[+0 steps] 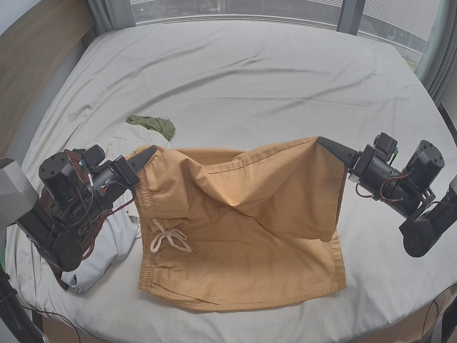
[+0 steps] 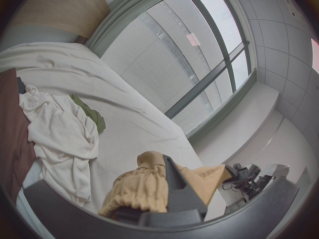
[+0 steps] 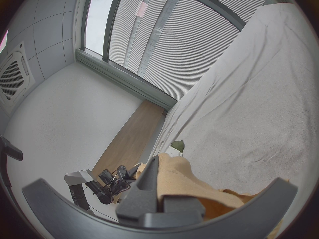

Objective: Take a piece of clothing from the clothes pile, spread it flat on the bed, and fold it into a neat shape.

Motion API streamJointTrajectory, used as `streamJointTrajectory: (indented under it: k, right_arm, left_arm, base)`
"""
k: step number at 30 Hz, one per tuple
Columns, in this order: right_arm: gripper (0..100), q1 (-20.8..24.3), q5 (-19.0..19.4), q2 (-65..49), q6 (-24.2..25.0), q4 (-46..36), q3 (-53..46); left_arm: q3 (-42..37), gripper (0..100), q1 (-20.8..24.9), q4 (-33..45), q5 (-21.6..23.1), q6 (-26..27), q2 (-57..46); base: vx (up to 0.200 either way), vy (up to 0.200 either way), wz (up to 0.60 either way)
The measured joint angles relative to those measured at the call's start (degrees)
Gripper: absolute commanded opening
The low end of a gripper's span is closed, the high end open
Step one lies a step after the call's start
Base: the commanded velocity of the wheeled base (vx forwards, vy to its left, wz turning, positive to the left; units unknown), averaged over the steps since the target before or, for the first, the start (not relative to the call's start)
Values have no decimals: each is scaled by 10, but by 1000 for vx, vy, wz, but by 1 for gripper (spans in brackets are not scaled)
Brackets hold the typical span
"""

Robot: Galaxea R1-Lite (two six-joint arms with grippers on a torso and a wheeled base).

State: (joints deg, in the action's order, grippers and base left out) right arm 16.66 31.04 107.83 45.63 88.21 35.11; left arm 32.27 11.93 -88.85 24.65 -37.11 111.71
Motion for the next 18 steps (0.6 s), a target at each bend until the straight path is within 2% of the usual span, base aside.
streamJointTrajectory:
  k: [7,18]
  right_arm:
    - [0,-17,0,1,1,0,17]
    - [0,-31,-2,3,1,0,34]
  left_arm:
    - [-23,0,-24,0,59,3,-17]
    - [-29,0,-35,0,76,4,-25]
  base:
    - [0,0,0]
    - [0,0,0]
